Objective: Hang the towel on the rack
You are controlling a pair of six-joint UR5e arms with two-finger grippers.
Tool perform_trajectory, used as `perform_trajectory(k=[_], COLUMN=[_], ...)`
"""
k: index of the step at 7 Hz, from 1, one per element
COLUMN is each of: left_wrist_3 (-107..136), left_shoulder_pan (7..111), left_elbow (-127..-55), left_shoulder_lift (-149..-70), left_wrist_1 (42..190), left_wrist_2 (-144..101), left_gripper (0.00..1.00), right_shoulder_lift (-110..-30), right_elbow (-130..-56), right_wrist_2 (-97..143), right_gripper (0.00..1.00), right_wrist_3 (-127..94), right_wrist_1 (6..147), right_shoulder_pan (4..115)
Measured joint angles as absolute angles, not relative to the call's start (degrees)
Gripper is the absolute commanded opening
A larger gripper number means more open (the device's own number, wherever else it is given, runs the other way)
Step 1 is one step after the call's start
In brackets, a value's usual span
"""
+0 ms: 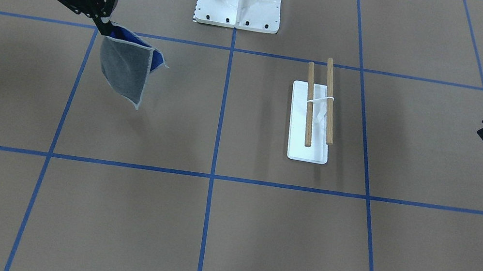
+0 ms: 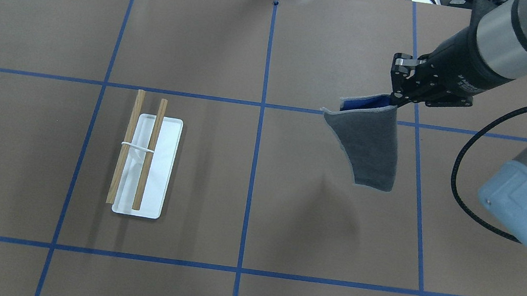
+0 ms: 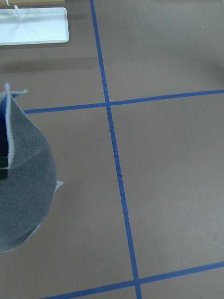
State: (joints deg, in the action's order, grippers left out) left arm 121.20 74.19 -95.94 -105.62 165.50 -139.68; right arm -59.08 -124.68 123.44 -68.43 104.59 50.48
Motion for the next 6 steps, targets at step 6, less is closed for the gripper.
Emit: perform_trajectory(k=[6], left_wrist_3=[169.67], left_shoulder_pan=[61.1], left_elbow=[-101.97], left_shoulder_lift=[-112.07], left_wrist_1=[166.36], left_wrist_2=[-133.94], left_gripper=[0.98], right_shoulder_lift=[-50.5], right_elbow=[-124.41], right_wrist_2=[114.58], right_gripper=[0.0], right_wrist_3=[-78.4], right_wrist_1=[104.59], right_shoulder_pan=[40.95])
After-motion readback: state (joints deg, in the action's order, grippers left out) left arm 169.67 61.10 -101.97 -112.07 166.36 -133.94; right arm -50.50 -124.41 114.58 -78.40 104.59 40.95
